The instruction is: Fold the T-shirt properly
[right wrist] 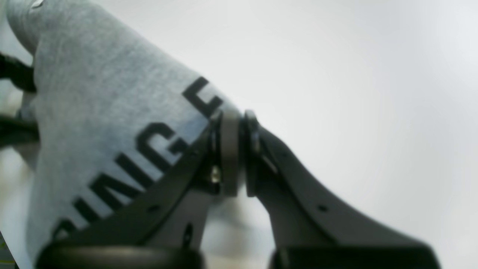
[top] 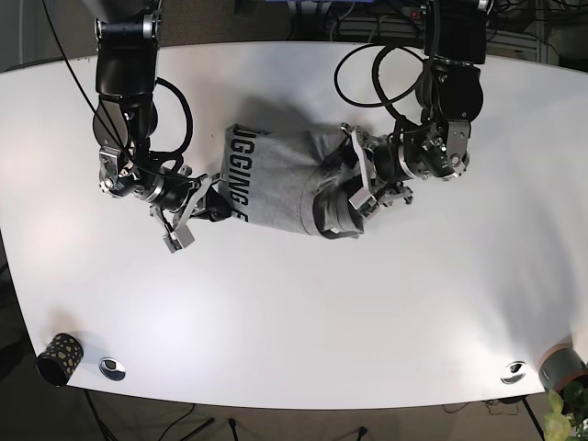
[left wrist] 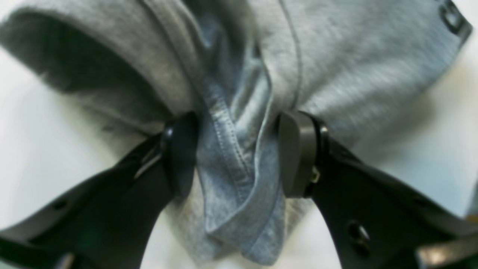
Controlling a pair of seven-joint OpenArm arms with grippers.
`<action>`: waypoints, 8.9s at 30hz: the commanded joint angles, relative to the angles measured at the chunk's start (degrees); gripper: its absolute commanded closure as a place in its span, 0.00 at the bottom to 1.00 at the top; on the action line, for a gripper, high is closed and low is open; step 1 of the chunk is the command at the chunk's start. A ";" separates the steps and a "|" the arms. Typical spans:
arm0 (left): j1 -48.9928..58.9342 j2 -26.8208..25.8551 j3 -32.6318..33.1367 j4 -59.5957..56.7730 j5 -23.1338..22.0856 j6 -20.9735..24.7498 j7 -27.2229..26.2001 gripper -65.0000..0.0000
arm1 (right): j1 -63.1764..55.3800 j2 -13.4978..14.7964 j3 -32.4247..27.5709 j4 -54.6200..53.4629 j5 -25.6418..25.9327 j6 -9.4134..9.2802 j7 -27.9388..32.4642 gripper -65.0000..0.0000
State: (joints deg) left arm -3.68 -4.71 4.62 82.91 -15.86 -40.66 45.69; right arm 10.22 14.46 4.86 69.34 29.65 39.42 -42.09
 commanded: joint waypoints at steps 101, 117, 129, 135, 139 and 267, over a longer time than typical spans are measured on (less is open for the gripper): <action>11.64 -0.70 -1.15 1.70 14.49 26.82 -17.08 0.22 | -17.56 -8.61 -5.17 28.72 -16.07 0.58 0.99 0.97; 9.62 -14.06 -23.92 -13.33 14.49 16.27 -17.25 0.22 | -17.82 -8.35 0.02 29.16 -16.07 0.58 0.99 0.97; 2.58 -31.73 -32.10 -35.66 14.49 8.97 -22.26 0.22 | -18.00 -8.44 0.63 29.16 -16.07 0.58 1.16 0.97; -0.05 -37.36 -31.92 -42.78 14.49 8.80 -26.83 0.22 | -18.00 -8.44 0.72 29.25 -16.07 0.58 1.34 0.97; -0.32 -39.38 -32.18 -42.52 14.49 6.77 -26.92 0.22 | -17.82 -8.35 0.72 29.25 -16.15 0.58 1.43 0.97; 20.34 2.73 -19.70 -64.76 15.02 32.71 -53.47 0.31 | -29.51 -4.83 -1.30 -33.60 -30.57 -16.17 42.04 0.97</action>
State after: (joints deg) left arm 17.43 -0.86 -15.16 20.58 -0.95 -7.75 -7.33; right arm -20.14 9.78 3.53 37.63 -1.28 22.68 -0.56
